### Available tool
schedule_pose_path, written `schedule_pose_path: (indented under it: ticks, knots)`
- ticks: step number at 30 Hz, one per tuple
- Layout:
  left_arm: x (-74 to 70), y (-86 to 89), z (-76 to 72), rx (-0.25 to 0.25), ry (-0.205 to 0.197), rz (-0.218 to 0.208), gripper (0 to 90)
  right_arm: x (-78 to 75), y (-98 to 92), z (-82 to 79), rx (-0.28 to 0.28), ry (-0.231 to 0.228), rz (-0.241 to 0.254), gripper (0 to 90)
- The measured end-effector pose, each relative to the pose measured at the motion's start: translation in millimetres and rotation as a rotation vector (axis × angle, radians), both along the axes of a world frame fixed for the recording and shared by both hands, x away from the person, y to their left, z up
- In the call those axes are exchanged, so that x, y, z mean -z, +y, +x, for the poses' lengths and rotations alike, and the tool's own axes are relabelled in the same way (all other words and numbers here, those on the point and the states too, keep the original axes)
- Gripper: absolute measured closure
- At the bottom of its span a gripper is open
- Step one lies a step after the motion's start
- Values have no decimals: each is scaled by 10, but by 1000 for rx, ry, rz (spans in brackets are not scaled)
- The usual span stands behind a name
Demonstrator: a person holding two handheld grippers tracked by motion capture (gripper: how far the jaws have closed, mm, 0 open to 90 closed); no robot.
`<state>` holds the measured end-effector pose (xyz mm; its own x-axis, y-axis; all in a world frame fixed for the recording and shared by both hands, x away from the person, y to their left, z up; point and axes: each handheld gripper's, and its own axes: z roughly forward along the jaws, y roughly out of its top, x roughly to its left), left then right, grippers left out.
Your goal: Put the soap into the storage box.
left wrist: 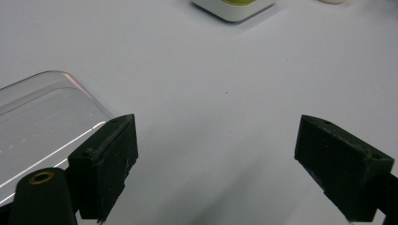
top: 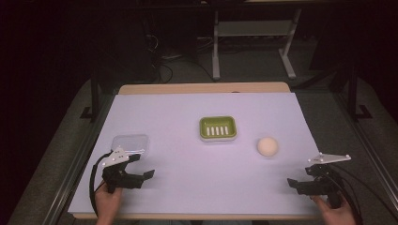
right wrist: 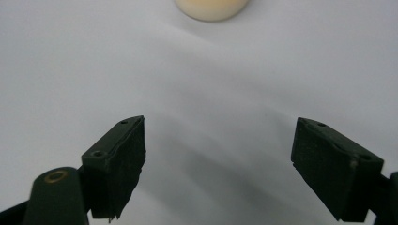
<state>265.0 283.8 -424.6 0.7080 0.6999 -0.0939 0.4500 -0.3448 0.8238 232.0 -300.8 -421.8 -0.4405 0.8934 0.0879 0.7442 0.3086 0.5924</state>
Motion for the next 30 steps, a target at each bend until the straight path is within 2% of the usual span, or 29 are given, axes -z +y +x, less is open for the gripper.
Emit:
schedule_pose_path:
  ticks: [2,5,10,15,23,30]
  knots:
    - [8,8,5,-6,5,-1,129,-27,31,32,-17,-5,-14,167]
    - [8,8,4,-7,2,-2,129,-31,64,96,-34,15,-24,167]
    - [2,22,2,-6,-1,0,128,-55,124,226,-31,43,-36,163]
    - [-3,21,-3,-4,-3,0,129,-112,122,356,-28,49,-26,162]
    - [-6,28,-2,-3,-4,-2,129,-157,136,589,-38,62,-51,160]
    - [-16,38,-14,-7,-7,-11,129,-222,195,713,-50,65,-64,159]
